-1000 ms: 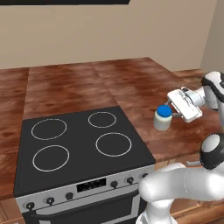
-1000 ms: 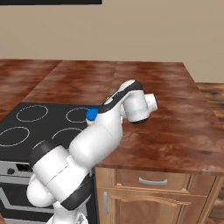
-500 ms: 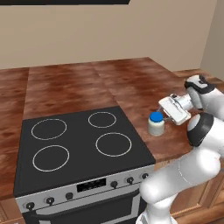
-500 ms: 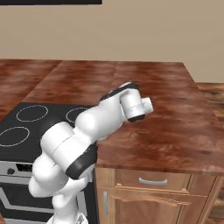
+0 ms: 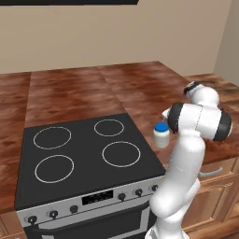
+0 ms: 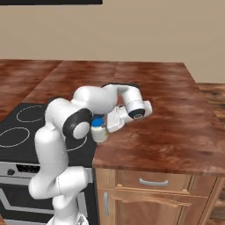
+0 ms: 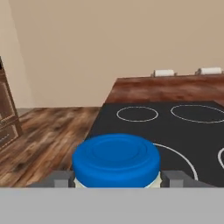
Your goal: Collect the paprika, mayonnaise, and shaker from the cabinet and place them next to the stove.
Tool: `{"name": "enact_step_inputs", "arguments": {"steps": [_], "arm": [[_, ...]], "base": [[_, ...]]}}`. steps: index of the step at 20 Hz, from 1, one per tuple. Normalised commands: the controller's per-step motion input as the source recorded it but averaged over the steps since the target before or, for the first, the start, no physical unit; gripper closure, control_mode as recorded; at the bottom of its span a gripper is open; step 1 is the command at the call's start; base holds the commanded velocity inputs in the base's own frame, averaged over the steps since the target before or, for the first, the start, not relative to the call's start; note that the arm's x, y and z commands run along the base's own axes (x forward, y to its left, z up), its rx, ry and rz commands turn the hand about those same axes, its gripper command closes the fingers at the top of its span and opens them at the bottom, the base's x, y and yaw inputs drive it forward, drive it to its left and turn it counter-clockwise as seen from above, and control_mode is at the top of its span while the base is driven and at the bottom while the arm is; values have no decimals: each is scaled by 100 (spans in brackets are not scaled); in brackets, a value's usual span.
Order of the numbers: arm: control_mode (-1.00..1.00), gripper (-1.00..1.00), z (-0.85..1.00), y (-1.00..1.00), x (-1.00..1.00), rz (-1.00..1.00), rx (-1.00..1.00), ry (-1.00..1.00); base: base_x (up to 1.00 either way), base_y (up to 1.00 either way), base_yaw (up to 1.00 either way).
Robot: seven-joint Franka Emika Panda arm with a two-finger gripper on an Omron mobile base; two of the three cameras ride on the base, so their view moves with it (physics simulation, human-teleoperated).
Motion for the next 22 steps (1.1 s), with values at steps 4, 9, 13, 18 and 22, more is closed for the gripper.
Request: {"name": "enact_step_inputs", "arguments": {"steps": [4, 9, 13, 18, 22], "arm": [[-100, 100, -29, -39, 21, 13, 19, 0], [-100, 100, -10, -40, 6, 11, 15, -4], [-100, 100, -1, -11, 0, 2, 5, -5], [-100, 100, 0, 0, 0, 0, 1, -4], [-100, -100, 17, 0, -2, 0, 2, -4]], "base": [[0, 0, 0], [0, 0, 0], [0, 0, 0], [0, 0, 0], [0, 0, 0]]}}
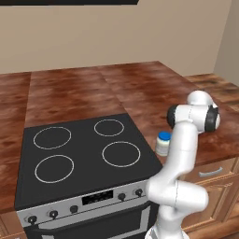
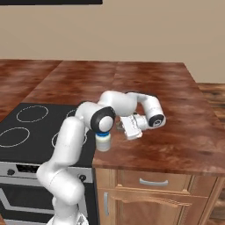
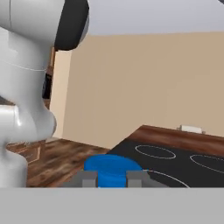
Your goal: Collect the paprika, mayonnaise, and shaker from the cabinet and place them next to the stove.
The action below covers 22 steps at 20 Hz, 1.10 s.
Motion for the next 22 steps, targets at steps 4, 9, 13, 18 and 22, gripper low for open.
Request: {"name": "enact_step_inputs", "arguments": {"steps": [4, 9, 13, 18, 22], "arm": [[-100, -100, 39, 0, -11, 0, 1, -4], [-100, -100, 58, -3, -33, 0, 3, -6], [-100, -100, 81, 0, -61, 0, 3, -10], [-100, -100, 81, 0, -78, -8, 4, -4], [-100, -100, 78, 9, -91, -12, 2, -4]], "base": [[0, 0, 0], [0, 0, 0], [0, 0, 0], [0, 0, 0], [0, 0, 0]]}}
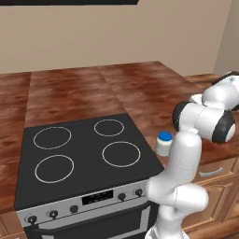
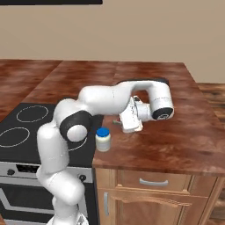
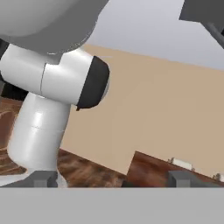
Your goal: Collect the paprika, mayonnaise, and shaker from the cabinet and place them next to the stove.
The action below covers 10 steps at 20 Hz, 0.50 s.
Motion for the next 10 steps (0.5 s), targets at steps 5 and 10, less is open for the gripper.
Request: {"name": "enact_step_inputs", "arguments": {"steps": [5, 10], "arm": [[-100, -100, 58, 44, -93, -17, 0, -10], [-100, -100, 37, 78, -83, -21, -1, -10]], "base": [[0, 0, 0], [0, 0, 0]]}}
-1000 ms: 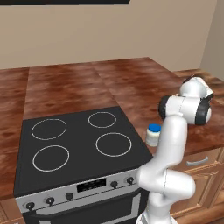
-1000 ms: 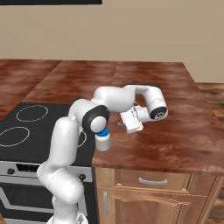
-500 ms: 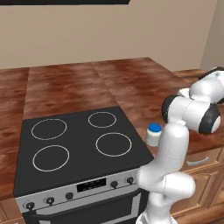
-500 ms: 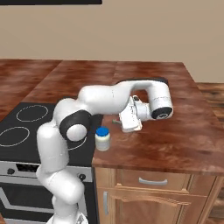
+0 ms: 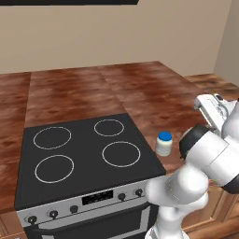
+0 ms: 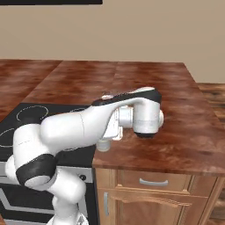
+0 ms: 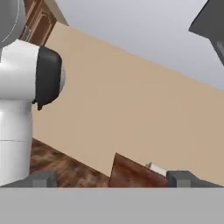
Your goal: Collect the paprika, mayonnaise, and shaker from the cabinet and place them next to the stove.
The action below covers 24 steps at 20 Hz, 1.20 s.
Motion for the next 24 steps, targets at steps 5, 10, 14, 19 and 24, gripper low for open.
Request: {"name": "enact_step_inputs", "arguments": {"steps": [5, 10, 14, 19, 24], "arm": [[-100, -100, 16, 93, -76, -24, -3, -8], [-100, -100, 21, 91, -62, -25, -6, 0], [-100, -100, 43, 59, -47, -26, -5, 12], [-100, -100, 40, 65, -29, -31, -10, 21], [-100, -100, 1, 52, -16, -34, -15, 19]], "base": [[0, 0, 0], [0, 0, 0], [0, 0, 0], [0, 0, 0], [0, 0, 0]]}}
